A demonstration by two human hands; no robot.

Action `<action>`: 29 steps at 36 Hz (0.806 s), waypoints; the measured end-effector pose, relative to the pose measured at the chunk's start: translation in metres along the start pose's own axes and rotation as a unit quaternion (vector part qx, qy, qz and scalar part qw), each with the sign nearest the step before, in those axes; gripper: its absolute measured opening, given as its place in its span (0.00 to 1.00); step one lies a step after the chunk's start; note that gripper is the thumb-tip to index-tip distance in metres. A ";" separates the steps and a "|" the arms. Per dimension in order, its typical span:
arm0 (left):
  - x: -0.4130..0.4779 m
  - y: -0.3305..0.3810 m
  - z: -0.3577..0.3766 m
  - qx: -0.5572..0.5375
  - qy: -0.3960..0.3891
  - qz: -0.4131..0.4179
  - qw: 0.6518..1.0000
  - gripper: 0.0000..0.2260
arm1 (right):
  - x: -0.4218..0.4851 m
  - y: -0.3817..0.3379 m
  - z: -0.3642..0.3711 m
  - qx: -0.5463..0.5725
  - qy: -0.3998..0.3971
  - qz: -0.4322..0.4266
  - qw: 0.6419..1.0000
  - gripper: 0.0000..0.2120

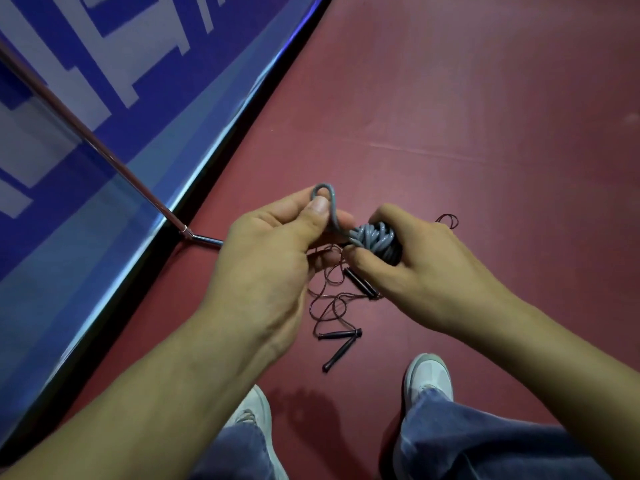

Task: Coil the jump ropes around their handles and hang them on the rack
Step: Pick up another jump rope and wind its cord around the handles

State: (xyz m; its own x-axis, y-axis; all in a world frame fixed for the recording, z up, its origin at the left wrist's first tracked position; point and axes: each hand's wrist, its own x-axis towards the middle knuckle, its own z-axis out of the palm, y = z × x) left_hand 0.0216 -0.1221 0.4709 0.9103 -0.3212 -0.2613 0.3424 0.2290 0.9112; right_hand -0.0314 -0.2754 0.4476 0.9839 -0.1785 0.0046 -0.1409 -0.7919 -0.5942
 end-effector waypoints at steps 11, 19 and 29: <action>-0.006 -0.013 -0.006 0.207 0.066 0.159 0.963 0.07 | -0.001 -0.004 -0.001 0.002 0.040 0.018 0.999 0.17; -0.010 -0.005 0.001 0.274 0.090 0.170 0.942 0.16 | -0.003 -0.011 -0.006 -0.124 0.048 -0.033 0.991 0.17; 0.012 -0.002 -0.003 0.373 0.124 0.153 0.907 0.16 | -0.005 -0.013 0.016 -0.160 0.026 -0.102 0.982 0.19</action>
State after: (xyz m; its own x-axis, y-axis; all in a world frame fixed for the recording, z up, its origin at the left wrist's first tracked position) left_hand 0.0327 -0.1236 0.4645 0.9921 -0.1100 0.0603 -0.1032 -0.4423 0.8909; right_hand -0.0333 -0.2552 0.4426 0.9895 -0.0203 0.1428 0.0229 -0.9556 -0.2938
